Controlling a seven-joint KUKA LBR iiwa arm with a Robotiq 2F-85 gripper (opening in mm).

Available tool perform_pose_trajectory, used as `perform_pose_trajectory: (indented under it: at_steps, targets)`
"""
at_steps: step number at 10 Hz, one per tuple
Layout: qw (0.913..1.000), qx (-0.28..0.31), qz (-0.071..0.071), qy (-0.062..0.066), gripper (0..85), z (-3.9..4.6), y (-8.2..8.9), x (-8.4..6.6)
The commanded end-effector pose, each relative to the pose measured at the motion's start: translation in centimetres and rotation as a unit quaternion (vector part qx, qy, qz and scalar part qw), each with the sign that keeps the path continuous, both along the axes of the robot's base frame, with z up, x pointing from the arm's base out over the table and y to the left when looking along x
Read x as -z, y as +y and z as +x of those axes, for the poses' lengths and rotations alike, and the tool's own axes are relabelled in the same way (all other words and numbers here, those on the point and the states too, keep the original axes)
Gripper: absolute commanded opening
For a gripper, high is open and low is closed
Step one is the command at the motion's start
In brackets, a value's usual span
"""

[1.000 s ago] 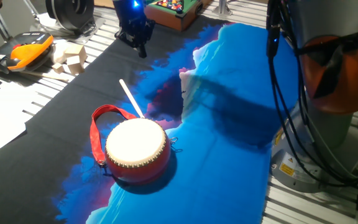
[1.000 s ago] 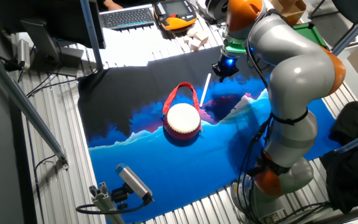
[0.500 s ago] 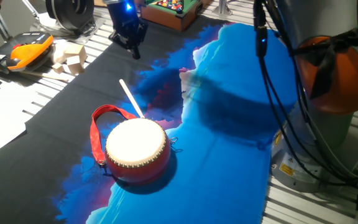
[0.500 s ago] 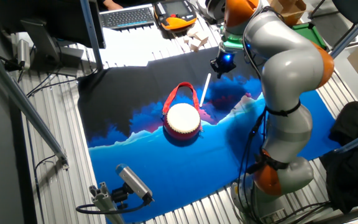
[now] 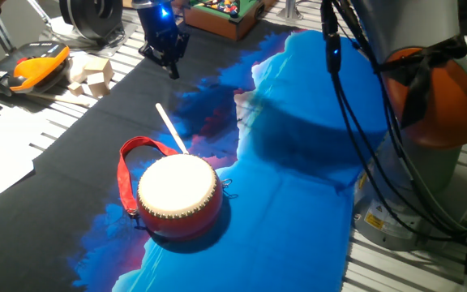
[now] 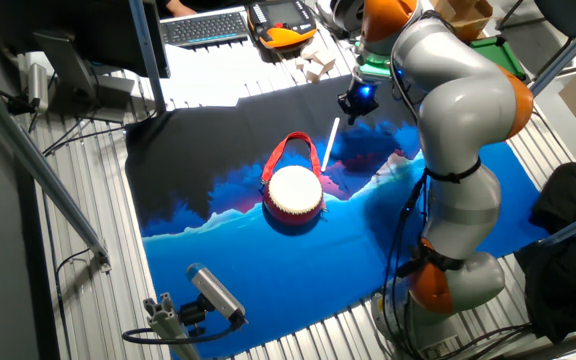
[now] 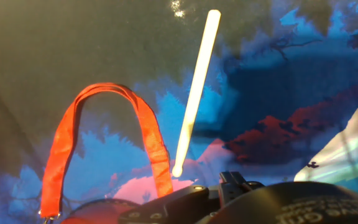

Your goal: Play the drum

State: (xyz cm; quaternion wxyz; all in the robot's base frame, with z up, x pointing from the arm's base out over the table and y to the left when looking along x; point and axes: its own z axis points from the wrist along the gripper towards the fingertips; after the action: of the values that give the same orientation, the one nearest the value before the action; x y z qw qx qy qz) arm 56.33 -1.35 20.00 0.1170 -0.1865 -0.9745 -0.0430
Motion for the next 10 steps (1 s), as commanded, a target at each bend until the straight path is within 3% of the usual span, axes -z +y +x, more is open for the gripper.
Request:
perform_pose_trajectory:
  at_steps: [1,3,5,7,10]
  targets:
    - [0.9999,-0.002,-0.007,-0.007,0.0,-0.01,-0.01,-0.01]
    - [0.9995,-0.001,-0.021,-0.023,0.0,-0.01,-0.01,-0.01]
    - [0.9987,0.007,-0.022,-0.045,0.0,-0.01,-0.01,-0.01]
    - [0.9981,0.004,-0.036,-0.049,0.0,-0.01,-0.01,-0.01]
    - [0.9985,0.021,-0.026,-0.042,0.0,-0.01,-0.01,-0.01]
